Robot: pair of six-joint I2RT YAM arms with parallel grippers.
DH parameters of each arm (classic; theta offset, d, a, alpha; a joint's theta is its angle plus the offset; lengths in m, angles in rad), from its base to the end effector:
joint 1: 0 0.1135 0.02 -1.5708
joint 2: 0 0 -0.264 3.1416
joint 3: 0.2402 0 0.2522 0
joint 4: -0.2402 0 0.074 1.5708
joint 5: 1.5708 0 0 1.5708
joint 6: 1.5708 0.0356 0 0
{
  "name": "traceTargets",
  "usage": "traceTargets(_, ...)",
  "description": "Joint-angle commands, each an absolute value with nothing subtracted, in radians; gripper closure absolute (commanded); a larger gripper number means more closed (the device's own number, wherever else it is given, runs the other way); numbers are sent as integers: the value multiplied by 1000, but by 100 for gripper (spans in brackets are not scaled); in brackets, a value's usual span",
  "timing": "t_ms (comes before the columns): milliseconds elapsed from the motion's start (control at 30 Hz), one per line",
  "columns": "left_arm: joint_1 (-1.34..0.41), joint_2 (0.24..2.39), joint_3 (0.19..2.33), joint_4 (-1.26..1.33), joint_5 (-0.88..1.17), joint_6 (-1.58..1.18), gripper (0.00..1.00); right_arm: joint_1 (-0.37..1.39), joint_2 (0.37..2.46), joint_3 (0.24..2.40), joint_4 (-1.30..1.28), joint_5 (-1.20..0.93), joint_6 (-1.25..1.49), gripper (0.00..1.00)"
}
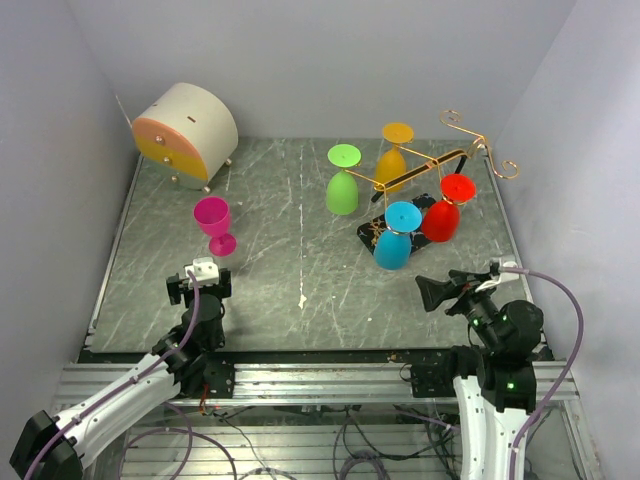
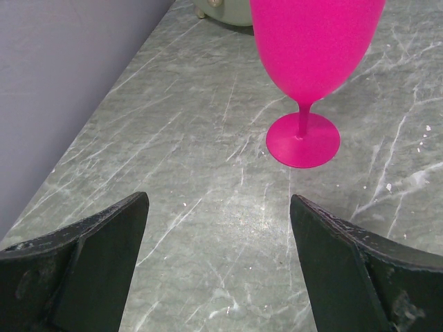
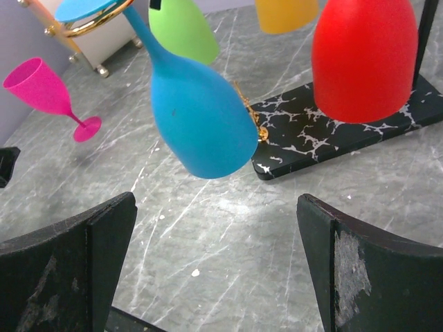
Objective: Take the wine glass off the wine glass rack
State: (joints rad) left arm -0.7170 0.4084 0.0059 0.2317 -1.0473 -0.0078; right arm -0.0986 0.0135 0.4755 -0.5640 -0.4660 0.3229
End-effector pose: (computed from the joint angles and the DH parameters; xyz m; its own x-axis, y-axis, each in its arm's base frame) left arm 0.1085 -0.0537 0.1620 -0.1257 0.1044 -0.9866 -0.3158 0.9385 0.1395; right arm 0.0551 0.0106 0.2692 -0.2093 0.3056 -0.9289 -0.3063 0.8816 0.3591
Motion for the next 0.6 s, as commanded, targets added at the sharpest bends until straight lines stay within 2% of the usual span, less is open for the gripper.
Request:
traceTargets(0,-712,407,13,285,-1067,-37,6,-92,0,493,-600,-531,303,0)
traceTargets(167,-712,407,14,286,-1068,-37,6,-92,0,533,-755,-526,300,0)
traceTargets(567,-711,408,12,286,-1068,-37,6,-97,0,682,-893,-526,315,0)
